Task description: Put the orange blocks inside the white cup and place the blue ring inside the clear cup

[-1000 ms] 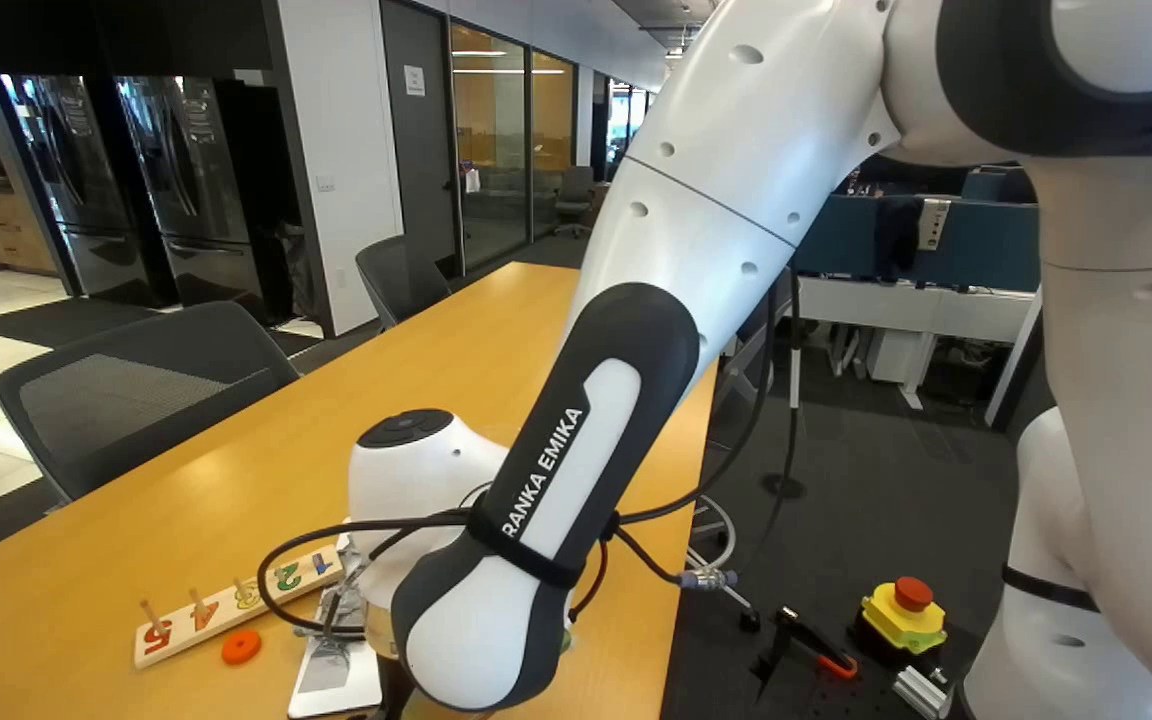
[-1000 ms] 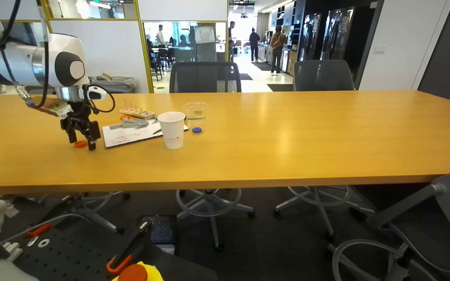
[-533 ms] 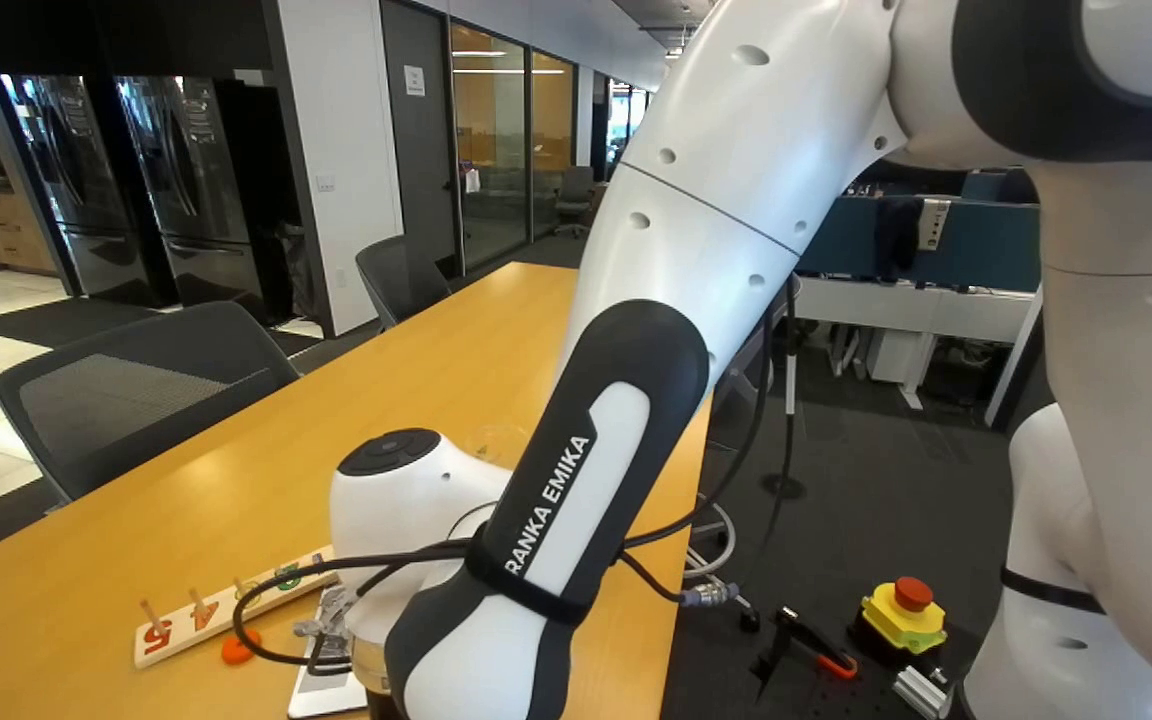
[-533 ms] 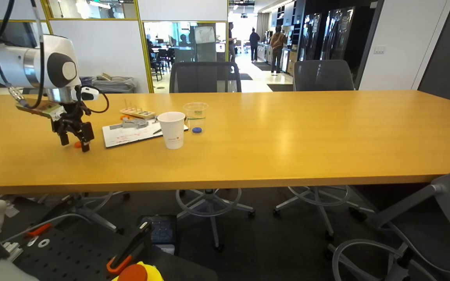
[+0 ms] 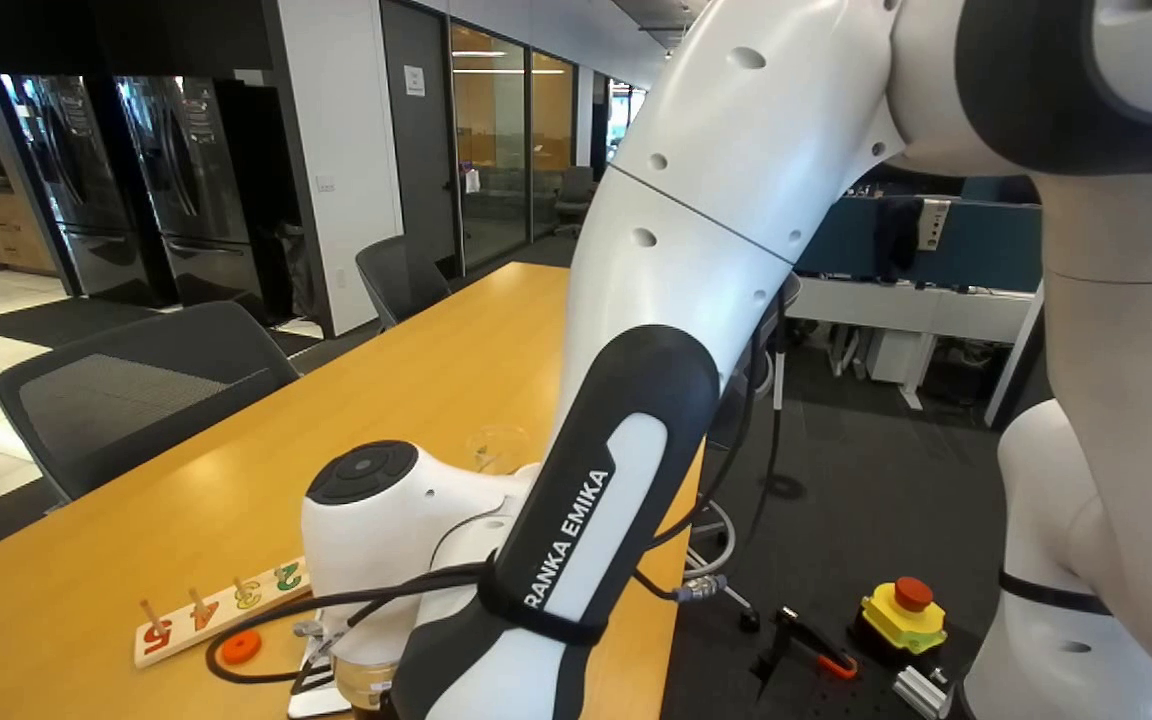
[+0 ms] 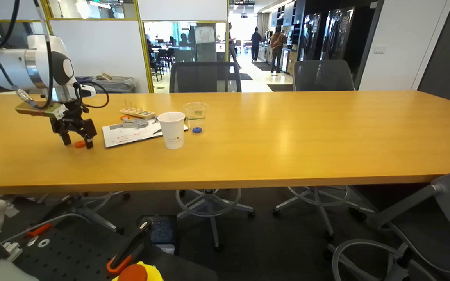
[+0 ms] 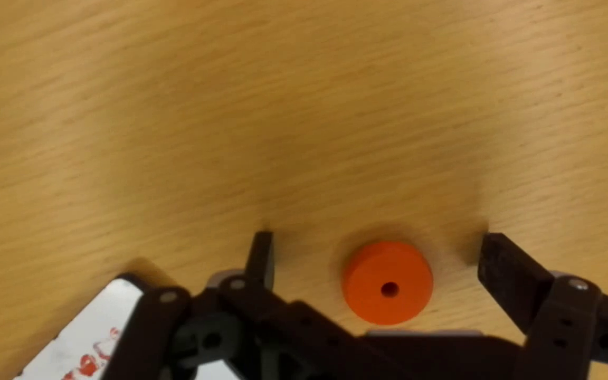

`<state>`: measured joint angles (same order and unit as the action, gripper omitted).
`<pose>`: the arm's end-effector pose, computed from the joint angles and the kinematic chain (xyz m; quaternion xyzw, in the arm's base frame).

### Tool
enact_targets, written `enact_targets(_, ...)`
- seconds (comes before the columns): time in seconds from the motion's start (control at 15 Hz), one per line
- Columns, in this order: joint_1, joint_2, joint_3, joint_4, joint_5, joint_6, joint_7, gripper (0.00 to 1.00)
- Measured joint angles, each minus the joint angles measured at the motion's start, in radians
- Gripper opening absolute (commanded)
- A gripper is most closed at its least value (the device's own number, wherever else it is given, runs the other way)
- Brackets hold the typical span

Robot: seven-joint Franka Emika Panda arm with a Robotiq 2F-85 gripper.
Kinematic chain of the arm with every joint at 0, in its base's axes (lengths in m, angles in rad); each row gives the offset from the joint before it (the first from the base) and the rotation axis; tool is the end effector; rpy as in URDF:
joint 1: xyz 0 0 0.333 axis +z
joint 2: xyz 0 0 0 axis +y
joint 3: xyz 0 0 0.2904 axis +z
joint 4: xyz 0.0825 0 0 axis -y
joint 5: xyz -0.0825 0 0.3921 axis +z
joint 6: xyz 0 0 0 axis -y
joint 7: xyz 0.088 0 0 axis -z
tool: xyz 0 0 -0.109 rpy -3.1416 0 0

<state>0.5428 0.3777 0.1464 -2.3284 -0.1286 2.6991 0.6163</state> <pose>0.3892 0.3325 0.1445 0.9960 0.0894 0.0003 0.0005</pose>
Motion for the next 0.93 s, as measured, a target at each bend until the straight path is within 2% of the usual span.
enact_targets(0.47, 0.006, 0.017, -0.003, 0.031, -0.009, 0.001, 0.005, 1.00)
enact_targets(0.93, -0.014, 0.021, 0.009, 0.046, 0.028, -0.002, -0.009, 1.00)
